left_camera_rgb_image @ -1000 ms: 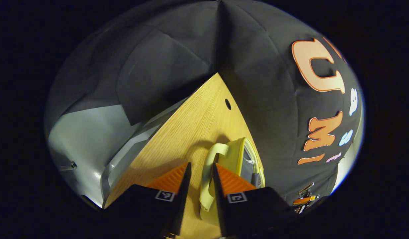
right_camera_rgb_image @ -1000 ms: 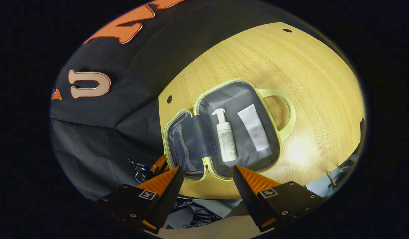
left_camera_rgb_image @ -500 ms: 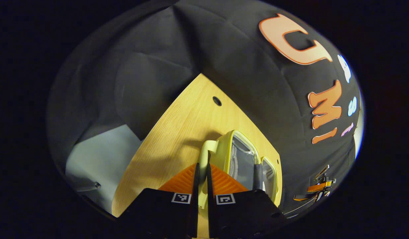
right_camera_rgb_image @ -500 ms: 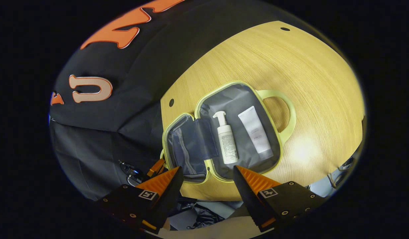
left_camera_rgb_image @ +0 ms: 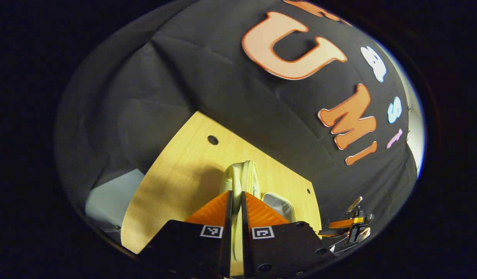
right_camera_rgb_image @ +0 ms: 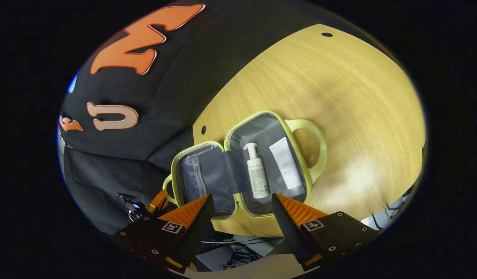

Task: First open the suitcase, pack the skin care products into it, and then close the suitcase.

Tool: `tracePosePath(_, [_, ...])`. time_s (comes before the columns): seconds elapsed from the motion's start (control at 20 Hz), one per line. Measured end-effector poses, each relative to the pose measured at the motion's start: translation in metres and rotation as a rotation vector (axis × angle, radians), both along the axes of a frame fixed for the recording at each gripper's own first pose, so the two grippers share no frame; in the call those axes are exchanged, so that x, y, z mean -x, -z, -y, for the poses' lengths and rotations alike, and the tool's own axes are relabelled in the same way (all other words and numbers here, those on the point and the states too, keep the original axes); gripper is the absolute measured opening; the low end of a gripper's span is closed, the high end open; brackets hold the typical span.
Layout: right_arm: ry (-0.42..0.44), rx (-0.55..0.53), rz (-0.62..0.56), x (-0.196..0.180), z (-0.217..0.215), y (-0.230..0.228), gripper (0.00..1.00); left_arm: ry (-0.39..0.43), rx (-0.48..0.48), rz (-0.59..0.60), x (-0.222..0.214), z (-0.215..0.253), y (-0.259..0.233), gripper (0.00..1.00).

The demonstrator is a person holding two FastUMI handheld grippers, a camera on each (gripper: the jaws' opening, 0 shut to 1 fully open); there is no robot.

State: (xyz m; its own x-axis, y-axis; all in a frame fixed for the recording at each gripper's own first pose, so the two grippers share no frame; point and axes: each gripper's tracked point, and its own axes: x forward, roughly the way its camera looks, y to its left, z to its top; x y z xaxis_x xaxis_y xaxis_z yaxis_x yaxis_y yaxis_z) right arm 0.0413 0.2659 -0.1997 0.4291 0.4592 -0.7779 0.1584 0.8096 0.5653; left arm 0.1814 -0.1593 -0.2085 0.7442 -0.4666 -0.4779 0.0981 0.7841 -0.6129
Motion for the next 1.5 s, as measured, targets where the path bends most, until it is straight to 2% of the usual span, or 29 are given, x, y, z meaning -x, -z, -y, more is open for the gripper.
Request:
tracePosePath(0.15, [0.008,-0.026,0.003,-0.006,0.038,-0.003,0.96,0.034,-0.027,0.058,0.006,0.058,-0.051,0.13])
tracePosePath(0.3, [0.025,-0.038,0.019,-0.014,0.083,-0.012,0.96,0.063,-0.075,0.097,0.011,0.119,-0.080,0.13])
tracePosePath(0.55, [0.048,0.067,0.158,-0.034,0.177,-0.049,0.95,0.127,-0.103,0.122,0.020,0.235,-0.102,0.13])
tracePosePath(0.7, [0.062,0.134,0.303,-0.050,0.226,-0.088,0.95,0.166,-0.136,0.119,0.025,0.295,-0.098,0.13])
tracePosePath(0.8, [0.056,0.192,0.410,-0.054,0.249,-0.115,0.96,0.186,-0.156,0.115,0.030,0.330,-0.086,0.13])
tracePosePath(0.95, [0.061,0.244,0.494,-0.048,0.278,-0.141,0.95,0.218,-0.217,0.119,0.032,0.378,-0.065,0.13])
tracePosePath(1.15, [0.066,0.249,0.519,-0.032,0.299,-0.147,0.95,0.272,-0.272,0.099,0.037,0.442,-0.022,0.13])
tracePosePath(1.4, [0.063,0.352,0.558,-0.023,0.325,-0.150,0.95,0.334,-0.308,0.023,0.046,0.503,0.060,0.13])
tracePosePath(1.5, [0.051,0.394,0.572,-0.020,0.332,-0.150,0.95,0.355,-0.352,0.000,0.050,0.518,0.100,0.13])
